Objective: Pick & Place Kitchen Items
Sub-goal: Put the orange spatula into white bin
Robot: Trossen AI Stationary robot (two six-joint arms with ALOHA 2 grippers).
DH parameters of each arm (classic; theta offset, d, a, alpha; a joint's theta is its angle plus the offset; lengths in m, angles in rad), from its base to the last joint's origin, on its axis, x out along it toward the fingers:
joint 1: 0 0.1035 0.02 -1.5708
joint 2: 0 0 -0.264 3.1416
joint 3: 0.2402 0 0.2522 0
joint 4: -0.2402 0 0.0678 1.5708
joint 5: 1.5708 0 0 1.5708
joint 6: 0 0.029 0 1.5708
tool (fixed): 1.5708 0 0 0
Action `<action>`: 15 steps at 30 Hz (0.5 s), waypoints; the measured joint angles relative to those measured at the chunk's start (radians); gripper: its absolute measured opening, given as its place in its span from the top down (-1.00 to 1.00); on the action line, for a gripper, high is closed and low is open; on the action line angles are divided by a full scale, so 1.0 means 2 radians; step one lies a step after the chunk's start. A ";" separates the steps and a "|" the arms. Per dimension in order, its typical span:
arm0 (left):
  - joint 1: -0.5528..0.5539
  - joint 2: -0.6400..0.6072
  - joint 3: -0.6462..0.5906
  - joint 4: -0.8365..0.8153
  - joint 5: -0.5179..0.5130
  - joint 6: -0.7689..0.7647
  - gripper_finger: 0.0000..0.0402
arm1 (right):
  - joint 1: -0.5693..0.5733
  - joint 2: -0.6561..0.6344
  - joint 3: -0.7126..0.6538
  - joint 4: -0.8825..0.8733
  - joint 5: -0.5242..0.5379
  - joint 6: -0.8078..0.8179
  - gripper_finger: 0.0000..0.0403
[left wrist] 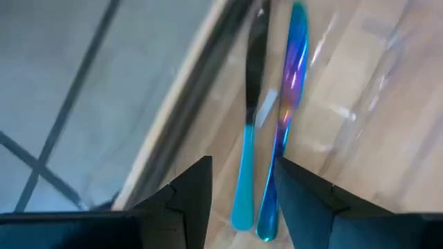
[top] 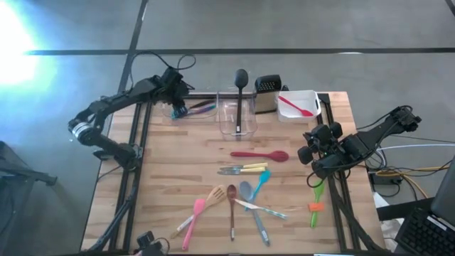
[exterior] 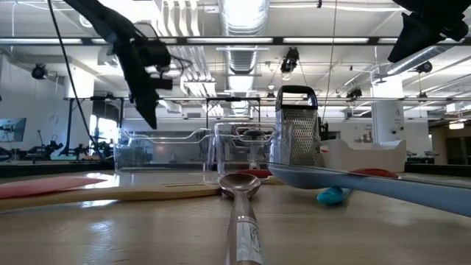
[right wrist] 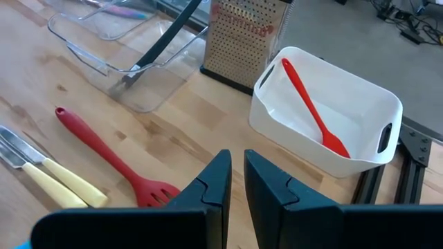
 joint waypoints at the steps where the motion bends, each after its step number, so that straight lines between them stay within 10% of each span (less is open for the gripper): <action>1: -0.003 -0.011 0.001 -0.001 0.005 -0.006 0.22 | 0.000 0.000 0.000 0.000 0.000 -0.002 0.83; 15: -0.072 -0.162 0.000 0.005 0.110 -0.107 0.25 | 0.000 0.000 0.000 0.020 0.009 -0.045 0.83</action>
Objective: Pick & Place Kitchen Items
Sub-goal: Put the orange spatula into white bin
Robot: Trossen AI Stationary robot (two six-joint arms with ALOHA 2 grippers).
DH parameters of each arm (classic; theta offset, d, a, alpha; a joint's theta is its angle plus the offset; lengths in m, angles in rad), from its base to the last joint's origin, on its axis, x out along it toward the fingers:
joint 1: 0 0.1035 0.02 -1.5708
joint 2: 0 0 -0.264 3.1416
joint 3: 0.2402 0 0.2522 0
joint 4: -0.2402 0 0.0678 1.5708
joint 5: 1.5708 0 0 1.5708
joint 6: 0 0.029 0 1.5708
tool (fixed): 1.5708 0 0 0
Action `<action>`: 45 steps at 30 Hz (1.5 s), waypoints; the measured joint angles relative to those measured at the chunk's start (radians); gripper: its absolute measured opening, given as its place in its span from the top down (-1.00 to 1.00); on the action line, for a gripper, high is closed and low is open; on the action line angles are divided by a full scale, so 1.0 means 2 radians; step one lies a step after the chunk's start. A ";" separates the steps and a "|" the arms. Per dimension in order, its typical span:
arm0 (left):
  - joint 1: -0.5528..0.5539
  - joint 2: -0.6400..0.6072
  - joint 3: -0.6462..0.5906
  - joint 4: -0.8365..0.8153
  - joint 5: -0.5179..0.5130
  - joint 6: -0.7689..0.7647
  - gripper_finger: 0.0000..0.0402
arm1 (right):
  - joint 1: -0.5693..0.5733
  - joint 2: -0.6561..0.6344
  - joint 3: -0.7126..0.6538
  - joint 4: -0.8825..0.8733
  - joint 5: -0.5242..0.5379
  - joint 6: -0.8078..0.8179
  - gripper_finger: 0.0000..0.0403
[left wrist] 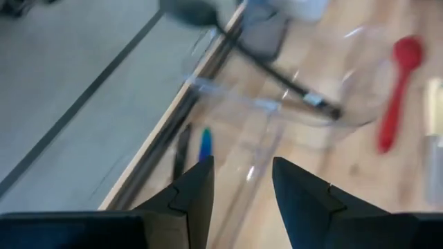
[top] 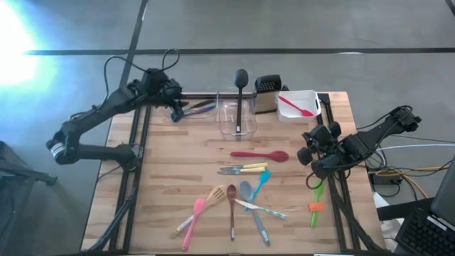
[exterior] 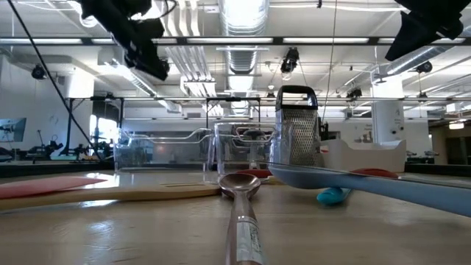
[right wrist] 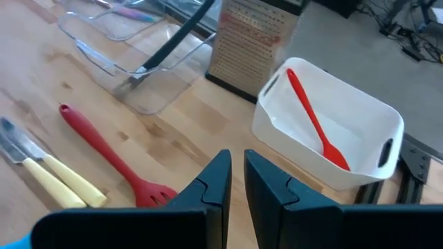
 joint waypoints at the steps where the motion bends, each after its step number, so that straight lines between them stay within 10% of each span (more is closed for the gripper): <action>1: -0.010 -0.007 0.000 0.003 0.006 -0.005 0.25 | 0.000 0.000 0.000 0.008 0.000 -0.009 0.83; 13: -0.189 -0.041 -0.003 0.077 -0.003 -0.051 0.26 | 0.000 0.000 0.004 0.143 0.049 -0.172 0.83; 29: -0.453 -0.040 -0.032 0.116 -0.378 -0.065 0.36 | 0.000 0.000 0.007 0.213 0.027 -0.292 0.63; 45: -0.452 -0.038 -0.062 0.136 -0.379 -0.094 0.37 | 0.001 0.004 0.044 0.162 -0.238 -0.144 0.51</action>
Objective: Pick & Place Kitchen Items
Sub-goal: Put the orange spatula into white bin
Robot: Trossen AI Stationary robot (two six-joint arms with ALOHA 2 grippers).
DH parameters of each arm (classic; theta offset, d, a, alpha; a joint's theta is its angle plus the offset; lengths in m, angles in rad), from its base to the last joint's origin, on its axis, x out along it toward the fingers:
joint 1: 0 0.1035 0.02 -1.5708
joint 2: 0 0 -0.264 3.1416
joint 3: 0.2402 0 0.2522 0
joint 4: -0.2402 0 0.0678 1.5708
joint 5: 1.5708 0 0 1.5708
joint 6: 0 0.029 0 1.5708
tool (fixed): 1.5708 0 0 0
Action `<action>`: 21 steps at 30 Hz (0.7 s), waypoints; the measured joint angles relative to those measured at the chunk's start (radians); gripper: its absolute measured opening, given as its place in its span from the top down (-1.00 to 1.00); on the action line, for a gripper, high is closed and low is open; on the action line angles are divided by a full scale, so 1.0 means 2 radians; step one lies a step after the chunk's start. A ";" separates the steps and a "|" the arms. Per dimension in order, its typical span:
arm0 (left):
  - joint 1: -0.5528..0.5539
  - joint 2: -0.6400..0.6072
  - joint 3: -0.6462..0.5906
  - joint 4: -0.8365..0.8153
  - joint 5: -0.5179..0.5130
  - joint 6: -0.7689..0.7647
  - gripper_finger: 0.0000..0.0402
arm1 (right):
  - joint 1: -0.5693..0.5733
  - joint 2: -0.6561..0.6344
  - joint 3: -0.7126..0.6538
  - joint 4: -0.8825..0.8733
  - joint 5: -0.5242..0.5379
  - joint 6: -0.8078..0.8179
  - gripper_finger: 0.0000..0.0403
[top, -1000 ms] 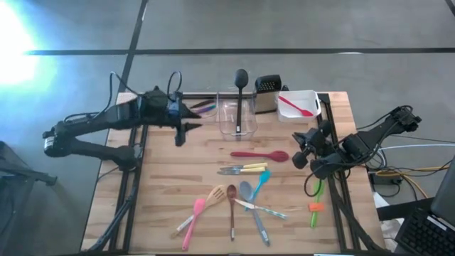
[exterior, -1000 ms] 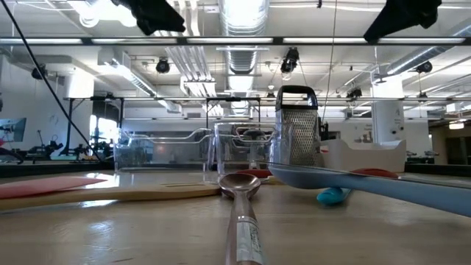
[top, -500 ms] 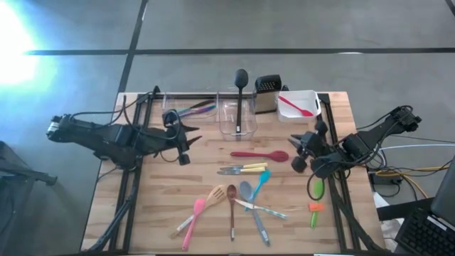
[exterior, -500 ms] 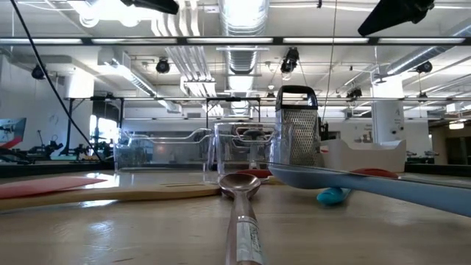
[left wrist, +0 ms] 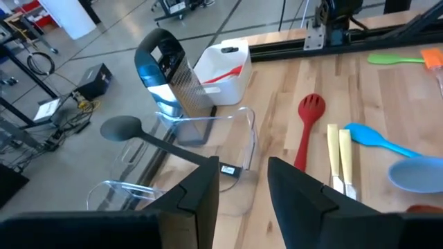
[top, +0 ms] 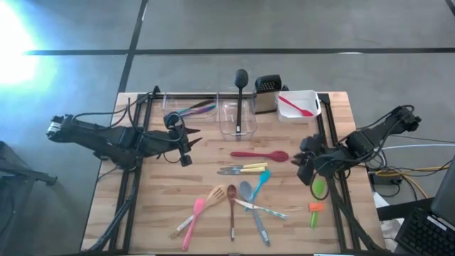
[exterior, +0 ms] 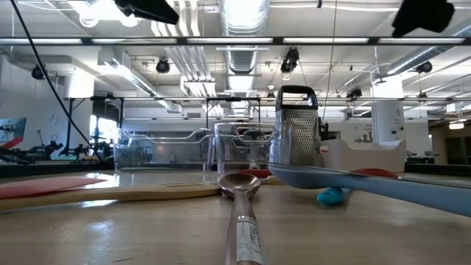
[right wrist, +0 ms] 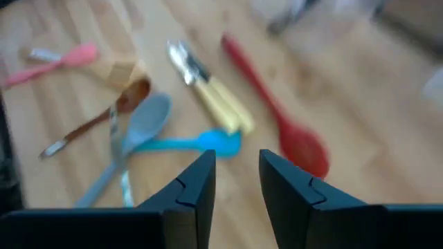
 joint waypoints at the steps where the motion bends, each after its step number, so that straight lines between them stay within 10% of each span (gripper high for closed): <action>1: 0.001 0.000 -0.001 0.000 0.000 0.004 0.37 | 0.002 0.001 -0.003 -0.008 -0.017 0.013 0.53; 21: 0.023 0.002 -0.076 0.080 -0.013 0.040 0.37 | 0.206 0.136 -0.011 -0.062 -0.187 0.321 0.63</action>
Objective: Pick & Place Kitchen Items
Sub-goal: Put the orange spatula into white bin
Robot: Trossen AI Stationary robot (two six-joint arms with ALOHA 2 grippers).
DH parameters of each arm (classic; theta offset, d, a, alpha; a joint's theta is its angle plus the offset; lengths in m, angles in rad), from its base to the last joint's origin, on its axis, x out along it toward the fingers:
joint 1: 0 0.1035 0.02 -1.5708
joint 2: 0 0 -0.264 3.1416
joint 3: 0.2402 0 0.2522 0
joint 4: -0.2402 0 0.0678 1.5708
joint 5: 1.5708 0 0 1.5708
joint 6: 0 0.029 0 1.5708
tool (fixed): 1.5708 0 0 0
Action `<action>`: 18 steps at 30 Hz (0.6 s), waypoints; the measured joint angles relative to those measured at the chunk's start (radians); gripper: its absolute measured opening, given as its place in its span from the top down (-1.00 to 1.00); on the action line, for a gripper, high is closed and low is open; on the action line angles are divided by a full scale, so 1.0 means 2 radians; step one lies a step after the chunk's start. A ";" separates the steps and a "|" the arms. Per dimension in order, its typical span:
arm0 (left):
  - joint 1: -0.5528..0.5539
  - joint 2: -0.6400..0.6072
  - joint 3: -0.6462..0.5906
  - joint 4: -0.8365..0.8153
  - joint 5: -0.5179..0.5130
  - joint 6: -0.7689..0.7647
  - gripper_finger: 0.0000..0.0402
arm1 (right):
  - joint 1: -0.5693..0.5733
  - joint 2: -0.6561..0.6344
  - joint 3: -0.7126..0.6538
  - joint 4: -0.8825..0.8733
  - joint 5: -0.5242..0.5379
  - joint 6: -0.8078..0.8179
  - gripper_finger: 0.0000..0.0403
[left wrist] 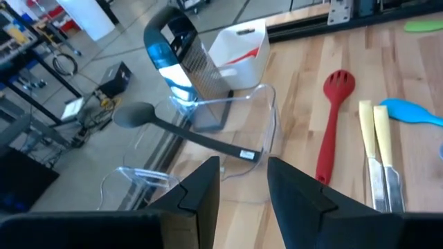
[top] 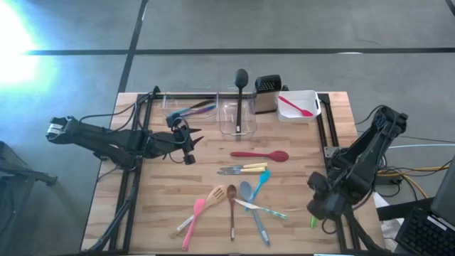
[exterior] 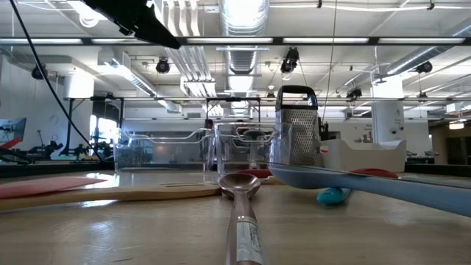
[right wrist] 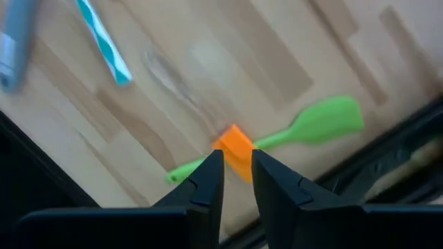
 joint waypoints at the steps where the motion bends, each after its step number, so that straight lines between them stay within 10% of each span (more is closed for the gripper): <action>1: 0.000 0.000 -0.002 0.006 0.000 0.004 0.37 | 0.007 0.008 0.000 0.003 -0.006 0.001 0.60; 18: 0.001 0.000 -0.003 0.020 0.005 0.014 0.37 | 0.017 0.096 0.000 0.012 -0.026 -0.102 0.04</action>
